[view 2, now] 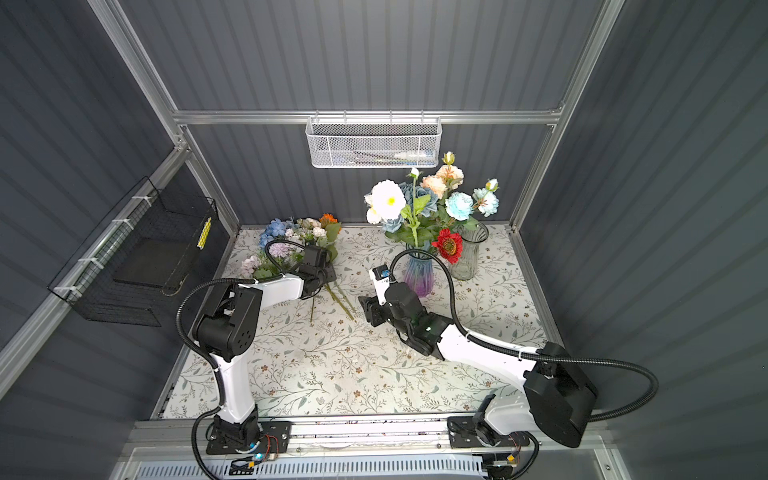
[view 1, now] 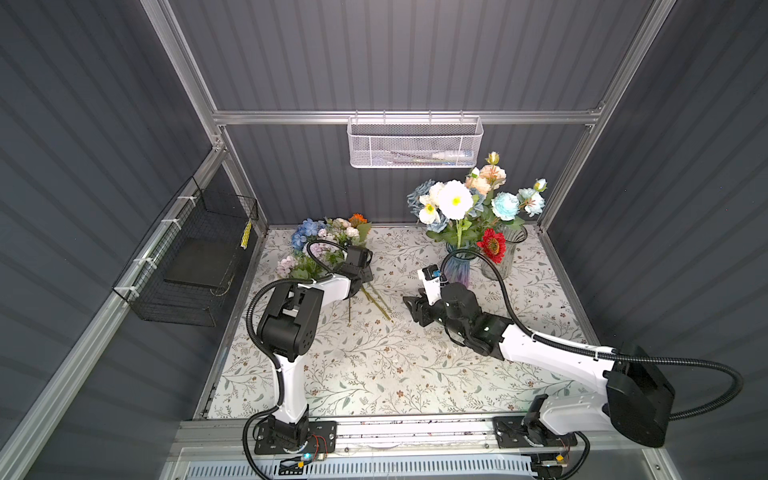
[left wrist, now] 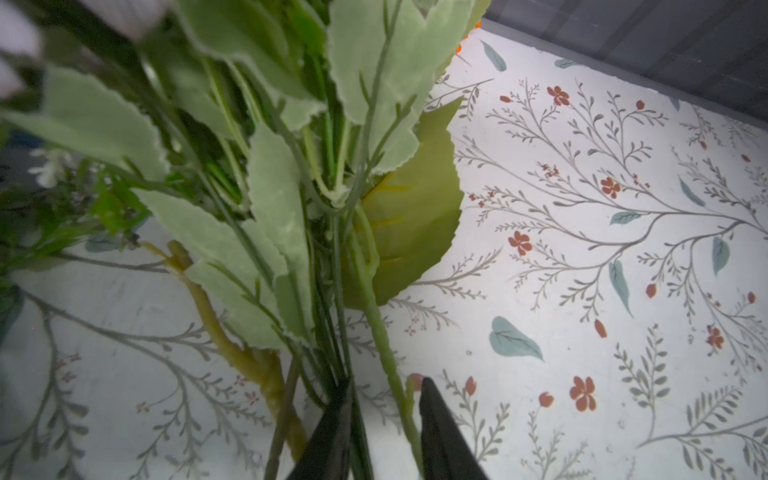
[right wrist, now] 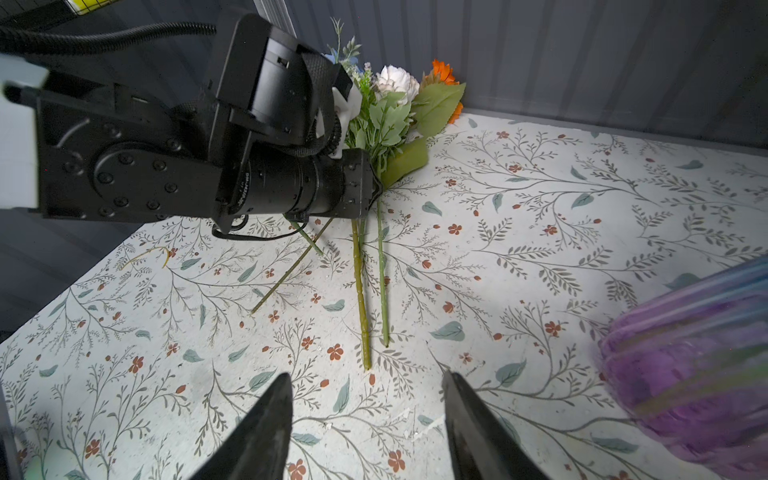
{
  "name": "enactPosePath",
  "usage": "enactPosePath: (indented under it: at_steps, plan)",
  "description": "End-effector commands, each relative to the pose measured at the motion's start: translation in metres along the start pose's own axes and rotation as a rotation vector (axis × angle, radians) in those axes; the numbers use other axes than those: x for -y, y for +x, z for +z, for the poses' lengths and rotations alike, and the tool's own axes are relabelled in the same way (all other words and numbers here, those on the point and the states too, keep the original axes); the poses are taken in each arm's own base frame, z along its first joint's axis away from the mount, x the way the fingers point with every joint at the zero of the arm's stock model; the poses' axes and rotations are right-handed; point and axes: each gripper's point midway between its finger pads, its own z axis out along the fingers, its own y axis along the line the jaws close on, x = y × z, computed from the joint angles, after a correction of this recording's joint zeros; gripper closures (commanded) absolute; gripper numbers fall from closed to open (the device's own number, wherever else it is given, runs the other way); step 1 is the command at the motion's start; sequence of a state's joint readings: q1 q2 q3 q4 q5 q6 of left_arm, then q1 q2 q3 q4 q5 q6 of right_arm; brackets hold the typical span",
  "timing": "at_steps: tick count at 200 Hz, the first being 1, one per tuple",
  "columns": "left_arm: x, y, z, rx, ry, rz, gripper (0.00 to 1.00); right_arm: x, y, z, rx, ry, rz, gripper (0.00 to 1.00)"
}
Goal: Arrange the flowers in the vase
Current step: 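Grasp the green stems of the flower bunch in the pile with the left gripper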
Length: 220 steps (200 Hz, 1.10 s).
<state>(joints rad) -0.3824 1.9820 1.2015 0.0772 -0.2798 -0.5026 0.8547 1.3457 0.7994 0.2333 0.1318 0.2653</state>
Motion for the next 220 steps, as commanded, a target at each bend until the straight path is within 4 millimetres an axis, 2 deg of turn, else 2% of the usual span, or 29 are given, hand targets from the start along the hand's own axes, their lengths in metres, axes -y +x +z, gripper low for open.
enactPosePath:
  at_steps: [1, 64, 103, 131, 153, 220]
  plan:
    - [-0.013, 0.004, -0.015, -0.006, -0.032, -0.008, 0.69, -0.002, -0.005, -0.001, 0.014, -0.003, -0.008, 0.41]
    - [-0.008, -0.011, -0.031, 0.017, -0.01, -0.003, 0.68, -0.004, -0.007, -0.001, 0.013, -0.01, -0.009, 0.41]
    - [-0.016, -0.014, -0.043, 0.04, -0.033, 0.016, 0.68, -0.004, -0.007, 0.001, 0.011, -0.009, -0.015, 0.41]
    - [-0.013, -0.013, -0.03, 0.029, -0.042, 0.023, 0.7, -0.007, -0.009, 0.003, 0.011, -0.022, -0.015, 0.41]
    - [-0.013, -0.011, -0.018, 0.014, -0.057, 0.031, 0.77, -0.008, -0.01, 0.001, 0.014, -0.024, -0.016, 0.41]
    - [-0.017, 0.005, 0.006, -0.028, -0.092, 0.035, 0.76, -0.005, -0.01, -0.002, 0.016, -0.009, -0.025, 0.4]
